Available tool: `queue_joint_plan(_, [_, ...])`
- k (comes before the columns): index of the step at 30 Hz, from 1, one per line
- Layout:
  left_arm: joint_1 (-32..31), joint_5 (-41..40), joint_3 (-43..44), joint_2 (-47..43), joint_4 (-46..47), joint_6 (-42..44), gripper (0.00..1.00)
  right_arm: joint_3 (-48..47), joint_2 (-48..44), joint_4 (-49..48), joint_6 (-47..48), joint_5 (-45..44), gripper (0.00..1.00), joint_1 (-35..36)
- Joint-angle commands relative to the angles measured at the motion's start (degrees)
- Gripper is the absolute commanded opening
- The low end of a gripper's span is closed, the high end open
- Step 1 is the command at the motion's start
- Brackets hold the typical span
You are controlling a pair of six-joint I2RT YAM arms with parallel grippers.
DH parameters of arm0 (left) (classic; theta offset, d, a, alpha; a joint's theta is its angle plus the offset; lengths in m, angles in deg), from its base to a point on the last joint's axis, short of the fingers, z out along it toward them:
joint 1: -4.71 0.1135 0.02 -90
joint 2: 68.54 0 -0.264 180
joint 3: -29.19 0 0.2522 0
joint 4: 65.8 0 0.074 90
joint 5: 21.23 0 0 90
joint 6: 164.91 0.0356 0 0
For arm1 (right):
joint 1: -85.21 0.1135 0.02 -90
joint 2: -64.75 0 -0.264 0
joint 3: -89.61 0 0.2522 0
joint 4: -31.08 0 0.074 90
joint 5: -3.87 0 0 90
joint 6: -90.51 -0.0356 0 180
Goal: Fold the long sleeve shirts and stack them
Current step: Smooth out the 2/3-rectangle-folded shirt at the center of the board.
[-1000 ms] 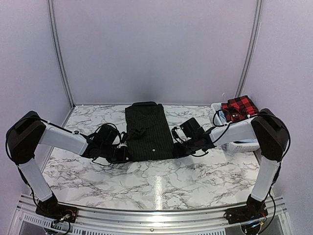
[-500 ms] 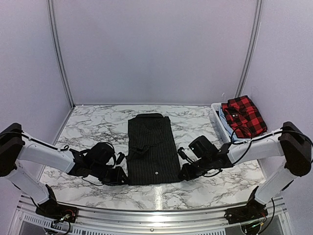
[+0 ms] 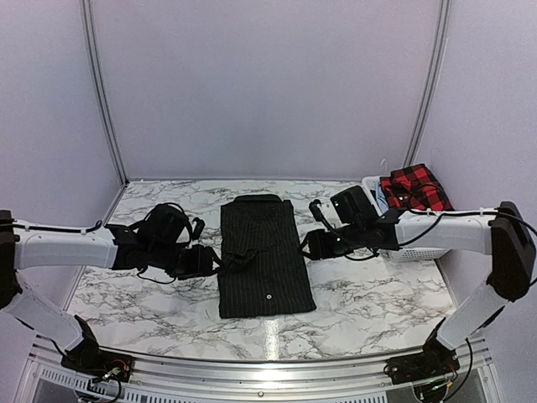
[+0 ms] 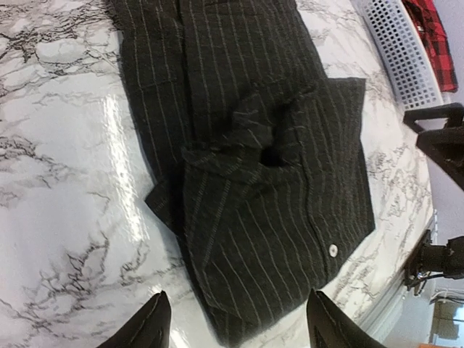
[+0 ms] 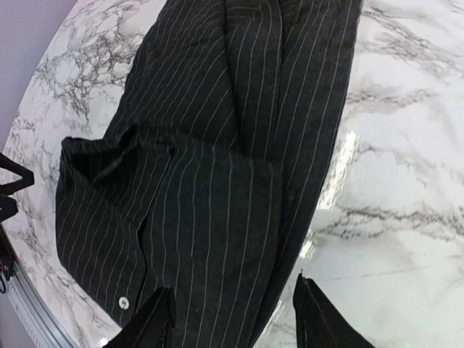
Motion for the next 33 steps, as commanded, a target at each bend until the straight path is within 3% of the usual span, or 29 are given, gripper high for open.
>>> queue_joint_plan(1, [3.8,3.0,3.4,8.0,-0.7,5.4,0.68,-5.0,6.8,-5.3,4.7,3.8,0.52,-3.2])
queue_joint_plan(8, [6.8,6.9,8.1,16.2,4.3,7.7,0.72,-10.7,16.7,-8.2,6.4,5.7,0.50,-5.1])
queue_joint_plan(13, [7.7,8.6,9.4,18.8,8.3,7.3,0.67,-10.9,18.9,-10.1,5.7,7.0,0.48,-6.1])
queue_joint_plan(23, [8.1,13.5,12.4,23.5,12.2,7.6,0.32,-11.6,20.3,-11.5,4.8,9.5,0.28,-6.2])
queue_joint_plan(29, [8.0,18.2,12.5,22.9,16.2,8.3,0.09,-11.0,18.5,-10.6,4.8,9.4,0.04,-6.1])
queue_joint_plan(33, [7.9,19.5,12.7,20.0,16.7,11.6,0.05,-9.8,13.7,-8.6,4.6,4.5,0.00,-6.1])
